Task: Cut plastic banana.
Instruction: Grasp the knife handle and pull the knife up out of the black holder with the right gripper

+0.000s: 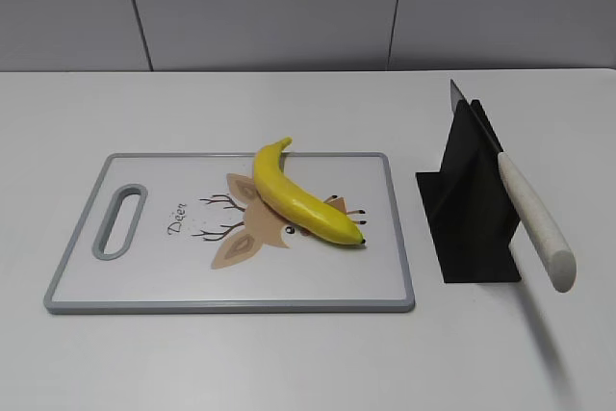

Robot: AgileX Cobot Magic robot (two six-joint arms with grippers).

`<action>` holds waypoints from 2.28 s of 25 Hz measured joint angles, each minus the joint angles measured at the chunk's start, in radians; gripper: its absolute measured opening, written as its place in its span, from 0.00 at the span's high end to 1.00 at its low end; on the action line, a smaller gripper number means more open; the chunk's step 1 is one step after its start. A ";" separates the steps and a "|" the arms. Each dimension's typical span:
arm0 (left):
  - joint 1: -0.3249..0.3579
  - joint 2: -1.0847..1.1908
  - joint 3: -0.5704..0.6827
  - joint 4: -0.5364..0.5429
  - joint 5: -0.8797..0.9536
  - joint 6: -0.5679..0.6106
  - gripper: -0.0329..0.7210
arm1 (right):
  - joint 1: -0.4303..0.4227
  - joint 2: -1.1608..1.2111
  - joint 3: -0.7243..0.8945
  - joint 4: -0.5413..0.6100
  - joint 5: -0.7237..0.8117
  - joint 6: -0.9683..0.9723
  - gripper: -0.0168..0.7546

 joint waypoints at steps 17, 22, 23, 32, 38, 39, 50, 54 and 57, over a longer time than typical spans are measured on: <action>0.000 0.000 0.000 0.000 0.000 0.000 0.17 | 0.028 0.584 -0.230 0.033 0.091 -0.001 0.23; 0.000 0.000 0.000 0.000 0.000 0.000 0.17 | 0.128 0.728 -0.291 0.036 0.091 -0.002 0.23; 0.000 0.000 0.000 0.000 0.000 0.000 0.17 | 0.151 0.758 -0.307 0.036 0.091 -0.002 0.23; 0.000 0.000 0.000 0.000 0.000 0.000 0.17 | 0.292 0.980 -0.420 0.028 0.090 0.054 0.28; 0.000 0.000 0.000 0.000 0.000 0.000 0.17 | 0.319 1.123 -0.420 -0.019 0.067 0.119 0.29; 0.000 0.000 0.000 0.000 0.000 0.000 0.17 | 0.319 1.141 -0.420 -0.020 0.059 0.123 0.29; 0.000 0.000 0.000 0.000 0.000 0.000 0.18 | 0.319 1.287 -0.421 -0.021 0.015 0.171 0.30; 0.000 0.000 0.000 0.000 0.000 0.000 0.18 | 0.319 1.289 -0.421 -0.021 0.014 0.178 0.32; 0.000 0.000 0.000 0.000 0.000 0.000 0.19 | 0.319 1.289 -0.421 -0.021 0.018 0.179 0.45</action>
